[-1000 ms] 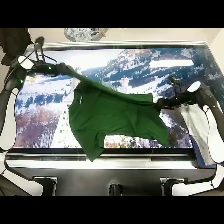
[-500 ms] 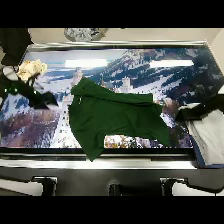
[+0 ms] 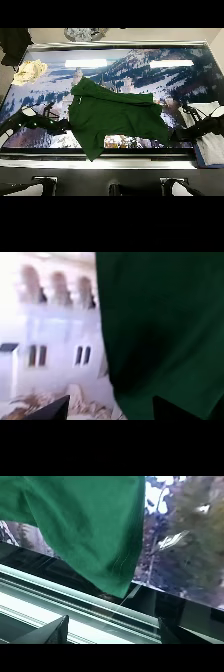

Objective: Fold the shirts.

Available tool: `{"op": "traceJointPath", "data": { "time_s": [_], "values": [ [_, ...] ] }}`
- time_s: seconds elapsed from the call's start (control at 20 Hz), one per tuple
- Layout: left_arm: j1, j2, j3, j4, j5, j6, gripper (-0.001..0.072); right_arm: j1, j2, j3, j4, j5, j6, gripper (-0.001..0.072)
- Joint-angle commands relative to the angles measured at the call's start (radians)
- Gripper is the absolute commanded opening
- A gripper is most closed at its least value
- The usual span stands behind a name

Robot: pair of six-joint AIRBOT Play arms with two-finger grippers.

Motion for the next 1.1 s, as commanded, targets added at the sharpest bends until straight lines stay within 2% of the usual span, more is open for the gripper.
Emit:
{"op": "traceJointPath", "data": {
  "time_s": [0.0,0.1,0.15,0.2,0.25,0.35,0.6,0.7,0.75,0.85,0.95,1.05],
  "values": [
    [-0.064,-0.018,-0.053,-0.062,0.16,-0.025,0.0549,-0.001,0.012,-0.026,-0.005,-0.026,-0.003,0.0705],
    [-0.082,-0.032,-0.053,-0.064,0.194,-0.048,0.0386,-0.001,0.011,-0.042,-0.016,-0.066,0.005,0.0712],
    [-0.088,-0.038,-0.053,-0.064,0.198,-0.048,0.0276,-0.001,0.011,-0.057,-0.019,-0.1,0.017,0.0713],
    [-0.088,-0.041,-0.053,-0.065,0.198,-0.048,0.0109,-0.001,0.011,-0.073,-0.012,-0.138,0.028,0.0714],
    [-0.088,-0.04,-0.052,-0.064,0.195,-0.043,0.0028,-0.001,0.011,-0.092,0.005,-0.176,0.039,0.0714],
    [-0.087,-0.034,-0.052,-0.064,0.192,-0.044,0.0028,-0.001,0.0,-0.126,0.061,-0.233,0.039,0.0714],
    [-0.088,-0.015,-0.052,-0.065,0.169,-0.045,0.0028,0.0,-0.116,-0.134,0.197,-0.228,0.038,0.0688],
    [-0.086,-0.005,-0.052,-0.064,0.167,-0.042,0.0028,0.0,-0.159,-0.134,0.235,-0.213,0.022,0.0586],
    [-0.083,-0.002,-0.047,-0.063,0.166,-0.033,0.0028,0.0,-0.175,-0.134,0.253,-0.187,0.001,0.0497],
    [-0.065,0.005,-0.006,-0.063,0.139,-0.033,0.0026,-0.001,-0.183,-0.132,0.261,-0.151,-0.027,0.0053],
    [-0.035,0.033,0.099,-0.063,0.073,0.013,0.0023,-0.001,-0.165,-0.074,0.257,-0.076,-0.116,0.0047],
    [-0.009,0.111,0.262,-0.029,0.032,0.024,0.0022,-0.001,-0.117,0.069,0.257,-0.014,-0.142,0.0047]
  ]
}}
